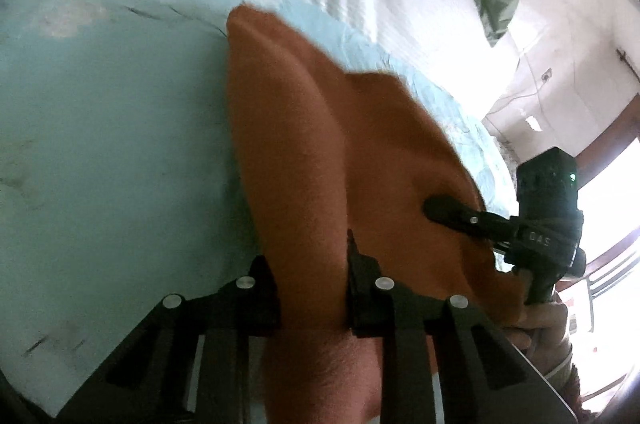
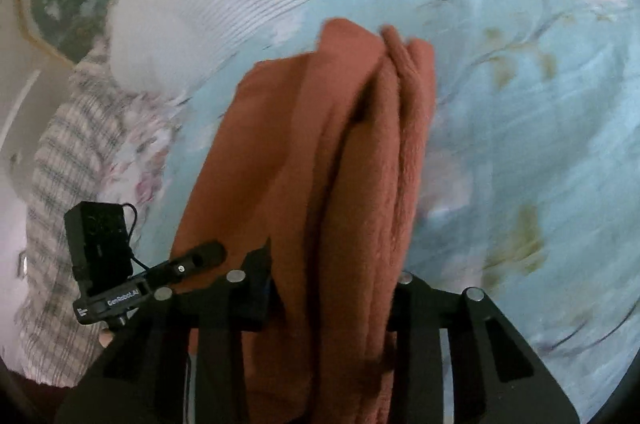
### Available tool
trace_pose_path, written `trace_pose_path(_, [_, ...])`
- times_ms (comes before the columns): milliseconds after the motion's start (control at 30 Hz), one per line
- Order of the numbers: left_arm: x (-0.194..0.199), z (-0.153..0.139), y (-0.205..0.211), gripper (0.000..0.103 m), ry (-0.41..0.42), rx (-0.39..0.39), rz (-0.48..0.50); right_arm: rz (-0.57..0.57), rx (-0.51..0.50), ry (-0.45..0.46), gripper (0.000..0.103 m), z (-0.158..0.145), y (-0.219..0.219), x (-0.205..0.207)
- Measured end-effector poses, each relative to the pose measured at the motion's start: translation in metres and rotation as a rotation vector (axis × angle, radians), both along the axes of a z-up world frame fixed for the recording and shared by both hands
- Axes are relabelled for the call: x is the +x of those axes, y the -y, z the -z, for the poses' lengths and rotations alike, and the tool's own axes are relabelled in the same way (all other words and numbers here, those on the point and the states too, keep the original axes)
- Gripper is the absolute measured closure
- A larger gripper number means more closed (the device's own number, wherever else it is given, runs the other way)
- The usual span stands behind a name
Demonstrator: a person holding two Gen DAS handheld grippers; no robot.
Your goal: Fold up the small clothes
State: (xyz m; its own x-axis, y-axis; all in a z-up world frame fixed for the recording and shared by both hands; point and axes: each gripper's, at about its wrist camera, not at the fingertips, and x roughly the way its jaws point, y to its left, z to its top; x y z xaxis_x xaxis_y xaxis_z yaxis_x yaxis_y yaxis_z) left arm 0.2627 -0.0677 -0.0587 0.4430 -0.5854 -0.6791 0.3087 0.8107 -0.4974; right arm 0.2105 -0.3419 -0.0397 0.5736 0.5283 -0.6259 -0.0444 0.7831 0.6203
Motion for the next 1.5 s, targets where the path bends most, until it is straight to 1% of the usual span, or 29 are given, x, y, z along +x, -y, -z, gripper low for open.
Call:
trace_pose_path(133, [-0.047, -0.023, -0.060, 0.080, 0.047, 0.021, -0.073, -0.092, 0.053, 0.035, 0.068, 0.001, -0.059, -0.001])
trace_pose_path(233, [-0.076, -0.034, -0.106, 0.080, 0.067, 0.044, -0.129, -0.167, 0.083, 0.058, 0.068, 0.004, -0.105, 0.000])
trace_pose_path(367, [-0.103, -0.034, -0.151, 0.080, 0.064, 0.056, -0.200, -0.238, 0.110, 0.052, 0.068, 0.015, -0.152, 0.002])
trace_pose_path(433, [-0.111, -0.025, -0.168, 0.080, 0.048, 0.057, -0.232, -0.263, 0.106, 0.034, 0.068, 0.026, -0.172, 0.003])
trace_pose_path(500, [-0.112, -0.011, -0.180, 0.080, 0.014, 0.047, -0.254, -0.263, 0.083, 0.026, 0.068, 0.031, -0.179, 0.002])
trace_pose_path(567, [-0.111, 0.005, -0.186, 0.078, -0.014, 0.050, -0.273, -0.249, 0.082, 0.006, 0.067, 0.039, -0.178, 0.002])
trace_pose_path(633, [-0.110, 0.014, -0.187, 0.070, -0.024, 0.041, -0.279, -0.238, 0.074, -0.015, 0.065, 0.045, -0.174, 0.002])
trace_pose_path(667, [-0.110, 0.017, -0.187, 0.067, -0.031, 0.042, -0.284, -0.231, 0.059, -0.020, 0.059, 0.047, -0.174, 0.001])
trace_pose_path(700, [-0.109, 0.020, -0.188, 0.061, -0.040, 0.051, -0.291, -0.222, 0.048, -0.026, 0.055, 0.047, -0.173, 0.001])
trace_pose_path(733, [-0.110, 0.021, -0.189, 0.059, -0.045, 0.058, -0.295, -0.217, 0.047, -0.033, 0.052, 0.047, -0.171, 0.000])
trace_pose_path(767, [-0.111, 0.021, -0.190, 0.056, -0.046, 0.058, -0.300, -0.207, 0.046, -0.039, 0.049, 0.046, -0.170, -0.001])
trace_pose_path(800, [-0.112, 0.020, -0.193, 0.051, -0.050, 0.055, -0.311, -0.191, 0.034, -0.038, 0.046, 0.042, -0.167, -0.002])
trace_pose_path(900, [-0.119, 0.011, -0.206, 0.051, -0.040, 0.027, -0.364, -0.134, -0.028, -0.005, 0.042, 0.025, -0.157, -0.009])
trace_pose_path(967, [-0.125, 0.003, -0.217, 0.051, -0.014, 0.009, -0.399, -0.078, -0.080, 0.054, 0.042, 0.005, -0.151, -0.015])
trace_pose_path(1000, [-0.127, -0.001, -0.221, 0.052, -0.001, 0.000, -0.408, -0.066, -0.090, 0.077, 0.042, -0.003, -0.149, -0.016])
trace_pose_path(1067, [-0.131, -0.009, -0.224, 0.053, 0.025, -0.019, -0.406, -0.071, -0.065, 0.121, 0.042, -0.015, -0.151, -0.012])
trace_pose_path(1100, [-0.132, -0.010, -0.225, 0.053, 0.035, -0.024, -0.402, -0.087, -0.046, 0.120, 0.042, -0.016, -0.153, -0.009])
trace_pose_path(1133, [-0.133, -0.014, -0.223, 0.053, 0.052, -0.029, -0.393, -0.106, -0.033, 0.108, 0.044, -0.015, -0.158, -0.001])
trace_pose_path(1167, [-0.133, -0.016, -0.220, 0.053, 0.061, -0.032, -0.382, -0.112, -0.038, 0.100, 0.050, -0.014, -0.160, 0.003])
trace_pose_path(1200, [-0.133, -0.017, -0.217, 0.053, 0.069, -0.037, -0.364, -0.125, -0.060, 0.082, 0.053, -0.009, -0.167, 0.013])
trace_pose_path(1233, [-0.133, -0.018, -0.214, 0.053, 0.071, -0.039, -0.350, -0.132, -0.066, 0.074, 0.053, -0.007, -0.170, 0.017])
trace_pose_path(1300, [-0.131, -0.019, -0.207, 0.053, 0.073, -0.038, -0.324, -0.146, -0.054, 0.042, 0.057, 0.004, -0.177, 0.032])
trace_pose_path(1333, [-0.132, -0.019, -0.204, 0.053, 0.074, -0.037, -0.311, -0.148, -0.048, 0.028, 0.062, 0.009, -0.179, 0.039])
trace_pose_path(1367, [-0.132, -0.020, -0.200, 0.053, 0.080, -0.029, -0.296, -0.149, -0.041, 0.023, 0.072, 0.011, -0.180, 0.043])
trace_pose_path(1400, [-0.133, -0.021, -0.197, 0.053, 0.085, -0.024, -0.283, -0.152, -0.022, 0.021, 0.085, 0.012, -0.181, 0.047])
trace_pose_path(1433, [-0.131, -0.022, -0.193, 0.053, 0.086, -0.020, -0.266, -0.154, 0.011, 0.034, 0.092, 0.009, -0.178, 0.048])
trace_pose_path(1467, [-0.129, -0.023, -0.189, 0.053, 0.085, -0.017, -0.249, -0.149, 0.056, 0.066, 0.093, 0.002, -0.173, 0.045])
trace_pose_path(1500, [-0.129, -0.025, -0.186, 0.054, 0.089, -0.016, -0.234, -0.137, 0.087, 0.110, 0.097, -0.006, -0.168, 0.040])
